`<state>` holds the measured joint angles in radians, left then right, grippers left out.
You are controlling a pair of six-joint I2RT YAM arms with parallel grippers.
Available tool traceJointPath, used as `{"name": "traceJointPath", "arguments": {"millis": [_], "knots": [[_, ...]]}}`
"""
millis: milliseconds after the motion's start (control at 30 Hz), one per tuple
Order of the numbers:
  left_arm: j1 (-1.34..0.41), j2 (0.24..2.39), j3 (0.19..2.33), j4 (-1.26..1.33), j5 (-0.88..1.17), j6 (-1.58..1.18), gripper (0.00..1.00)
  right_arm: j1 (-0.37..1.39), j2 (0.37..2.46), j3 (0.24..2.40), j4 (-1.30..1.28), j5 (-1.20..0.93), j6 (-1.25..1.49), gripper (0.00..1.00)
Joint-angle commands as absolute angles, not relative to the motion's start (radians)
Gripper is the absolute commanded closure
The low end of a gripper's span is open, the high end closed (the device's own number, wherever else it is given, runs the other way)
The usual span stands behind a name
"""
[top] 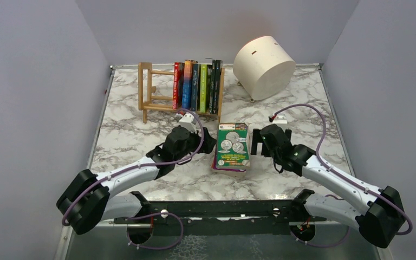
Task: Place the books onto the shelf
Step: Pick up the book from the center of the board.
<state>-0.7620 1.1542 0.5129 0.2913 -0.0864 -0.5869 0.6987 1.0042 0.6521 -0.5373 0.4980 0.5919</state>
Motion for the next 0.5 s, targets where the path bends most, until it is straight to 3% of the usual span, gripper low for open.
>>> {"name": "traceJointPath", "arguments": {"millis": [0,467], "knots": [[-0.775,1.208,0.506,0.395,-0.018,-0.646,0.32,0.702,1.011,0.667,-0.462,0.445,0.555,0.01],[-0.778,1.312,0.483,0.528,0.044,-0.692,0.30,0.703,1.036,0.668,-0.392,0.349,0.512,0.02]]}}
